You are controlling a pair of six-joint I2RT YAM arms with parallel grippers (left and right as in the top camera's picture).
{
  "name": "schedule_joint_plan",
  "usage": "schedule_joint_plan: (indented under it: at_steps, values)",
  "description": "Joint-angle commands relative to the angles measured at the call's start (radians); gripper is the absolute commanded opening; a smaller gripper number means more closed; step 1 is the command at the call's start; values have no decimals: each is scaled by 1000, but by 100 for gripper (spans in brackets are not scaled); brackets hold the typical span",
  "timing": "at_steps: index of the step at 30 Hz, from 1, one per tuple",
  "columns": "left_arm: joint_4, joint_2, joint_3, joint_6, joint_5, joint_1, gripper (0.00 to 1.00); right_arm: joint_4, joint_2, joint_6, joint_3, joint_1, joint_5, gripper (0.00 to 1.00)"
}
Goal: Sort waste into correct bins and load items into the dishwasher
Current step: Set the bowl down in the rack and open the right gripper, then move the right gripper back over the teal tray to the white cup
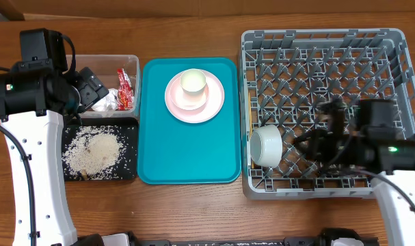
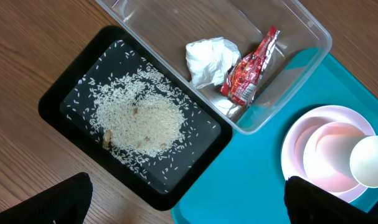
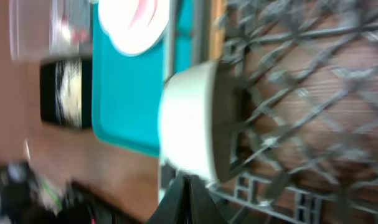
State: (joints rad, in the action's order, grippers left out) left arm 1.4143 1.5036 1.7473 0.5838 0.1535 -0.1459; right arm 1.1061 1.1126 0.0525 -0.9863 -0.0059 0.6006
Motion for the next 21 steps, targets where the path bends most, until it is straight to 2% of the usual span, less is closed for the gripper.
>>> schedule_joint_plan:
  at_steps: [1, 5, 11, 21]
  values:
    - [-1, 2, 2, -12, 3, 2, 100, -50, -11, 97, -30, 160, -131, 4]
    - [-1, 2, 2, -12, 3, 2, 100, -127, -11, 198, -30, 331, -269, 4]
    - [-1, 2, 2, -12, 3, 2, 100, -171, 50, 267, -29, 499, -462, 4]
    - [-1, 2, 2, -12, 3, 2, 100, -106, 224, 346, -29, 537, -639, 4]
